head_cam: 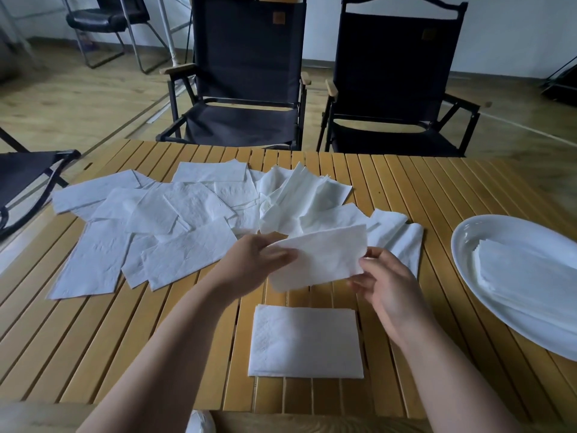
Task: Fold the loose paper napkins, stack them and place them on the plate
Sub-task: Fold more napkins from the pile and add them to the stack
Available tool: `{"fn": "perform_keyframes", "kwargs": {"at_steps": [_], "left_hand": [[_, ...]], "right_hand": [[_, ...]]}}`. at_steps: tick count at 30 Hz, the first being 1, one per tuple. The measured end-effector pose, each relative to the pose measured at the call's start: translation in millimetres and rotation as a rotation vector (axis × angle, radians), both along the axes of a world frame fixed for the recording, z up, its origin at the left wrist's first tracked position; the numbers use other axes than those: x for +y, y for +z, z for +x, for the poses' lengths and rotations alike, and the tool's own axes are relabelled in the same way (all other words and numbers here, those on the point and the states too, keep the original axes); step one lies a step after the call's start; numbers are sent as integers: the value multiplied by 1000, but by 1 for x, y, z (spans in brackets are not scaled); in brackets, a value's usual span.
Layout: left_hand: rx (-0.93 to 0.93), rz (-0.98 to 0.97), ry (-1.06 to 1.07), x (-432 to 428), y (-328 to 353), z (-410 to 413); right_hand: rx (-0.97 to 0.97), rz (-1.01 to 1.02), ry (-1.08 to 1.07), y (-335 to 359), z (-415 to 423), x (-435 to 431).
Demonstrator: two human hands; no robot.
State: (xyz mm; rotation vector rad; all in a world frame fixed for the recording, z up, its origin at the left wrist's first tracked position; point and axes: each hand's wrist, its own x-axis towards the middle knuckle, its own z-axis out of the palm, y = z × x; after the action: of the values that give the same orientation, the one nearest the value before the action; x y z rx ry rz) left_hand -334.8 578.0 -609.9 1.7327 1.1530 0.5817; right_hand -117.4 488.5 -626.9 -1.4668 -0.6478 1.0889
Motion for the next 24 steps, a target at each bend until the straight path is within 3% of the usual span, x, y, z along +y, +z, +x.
{"fn": "perform_keyframes", "kwargs": {"at_steps": [4,9,13,19,24], "left_hand": [[152,-44,-82,-5,-1,-7],[147,-90,-124,-9,-1,-20],[158,-143,-129,-8,5,-30],[431,-212,-315,-14,4,-28],[559,-235,-351,-13,-6,-23]], "right_hand": [[-160,-58,116,-1,7,-2],[-427,-82,174,2,6,-7],[-430,-189,295,14,13,-14],[-517,-420,540,13,17,-24],[-617,-472,561,8,12,-18]]}}
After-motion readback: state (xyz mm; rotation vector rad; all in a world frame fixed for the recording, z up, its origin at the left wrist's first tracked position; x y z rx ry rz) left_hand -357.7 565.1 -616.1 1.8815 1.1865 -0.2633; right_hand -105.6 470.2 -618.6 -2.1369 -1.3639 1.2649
